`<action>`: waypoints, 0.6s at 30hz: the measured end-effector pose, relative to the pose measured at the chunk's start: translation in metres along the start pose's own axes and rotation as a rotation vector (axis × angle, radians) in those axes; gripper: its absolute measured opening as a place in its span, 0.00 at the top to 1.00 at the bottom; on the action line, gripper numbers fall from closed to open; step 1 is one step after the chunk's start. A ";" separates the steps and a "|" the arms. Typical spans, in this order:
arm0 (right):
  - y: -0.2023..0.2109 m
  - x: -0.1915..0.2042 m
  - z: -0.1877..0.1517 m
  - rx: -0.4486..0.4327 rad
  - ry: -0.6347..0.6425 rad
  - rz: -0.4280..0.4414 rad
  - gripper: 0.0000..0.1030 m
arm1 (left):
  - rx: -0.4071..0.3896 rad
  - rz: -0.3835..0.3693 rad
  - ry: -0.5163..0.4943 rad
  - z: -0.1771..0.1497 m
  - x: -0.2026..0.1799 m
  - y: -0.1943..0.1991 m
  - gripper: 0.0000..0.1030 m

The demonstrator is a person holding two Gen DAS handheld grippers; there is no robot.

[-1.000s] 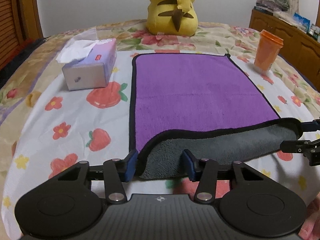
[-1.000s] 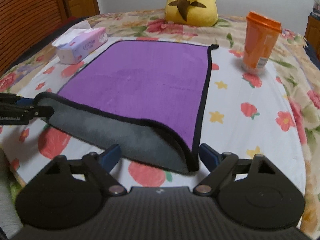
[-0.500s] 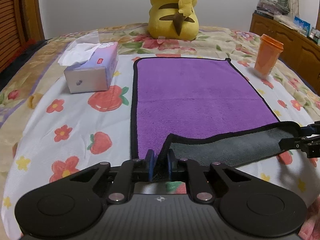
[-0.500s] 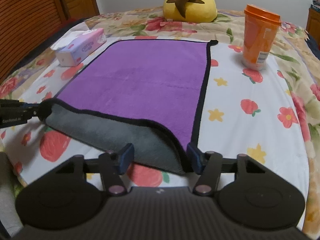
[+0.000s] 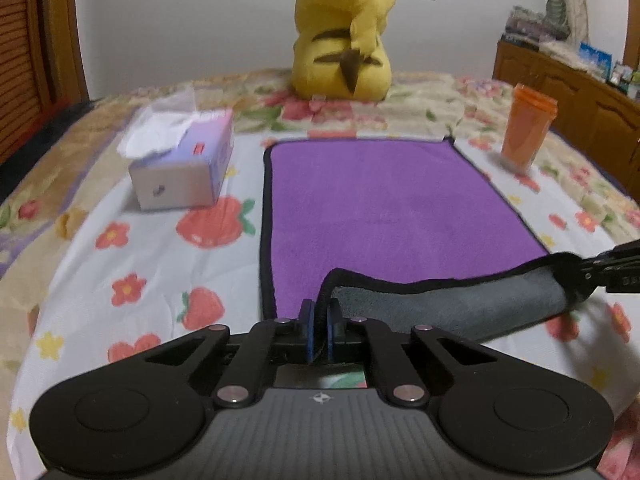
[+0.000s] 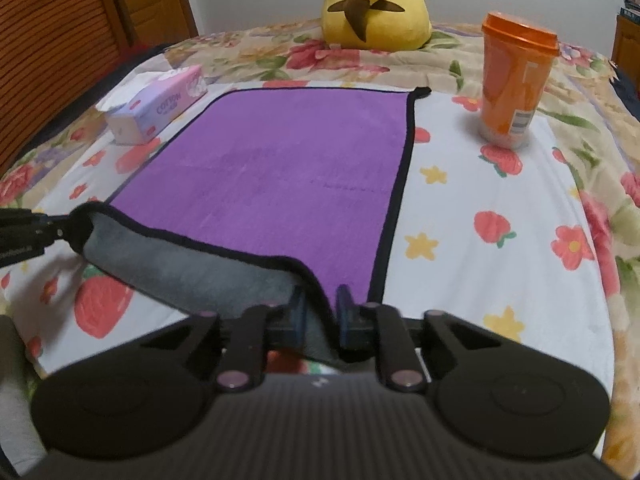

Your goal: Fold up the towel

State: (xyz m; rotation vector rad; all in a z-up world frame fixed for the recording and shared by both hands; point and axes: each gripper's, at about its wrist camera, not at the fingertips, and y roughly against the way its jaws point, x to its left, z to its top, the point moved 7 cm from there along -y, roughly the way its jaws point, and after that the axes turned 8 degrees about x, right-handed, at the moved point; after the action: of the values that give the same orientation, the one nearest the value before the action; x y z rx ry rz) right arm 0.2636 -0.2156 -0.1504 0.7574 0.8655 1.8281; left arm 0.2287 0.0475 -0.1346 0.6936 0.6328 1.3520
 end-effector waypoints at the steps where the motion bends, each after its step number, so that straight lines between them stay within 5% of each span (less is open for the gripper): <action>1: 0.001 -0.001 0.001 -0.005 -0.004 0.001 0.94 | -0.011 0.000 -0.001 0.002 -0.001 0.002 0.91; 18: 0.019 -0.005 0.027 -0.124 0.011 0.024 0.95 | -0.127 0.007 -0.009 0.024 -0.002 0.022 0.92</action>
State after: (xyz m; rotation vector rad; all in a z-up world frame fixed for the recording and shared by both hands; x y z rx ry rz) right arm 0.2774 -0.2195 -0.1206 0.6820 0.7450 1.8897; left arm 0.2319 0.0457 -0.1024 0.5991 0.5326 1.3824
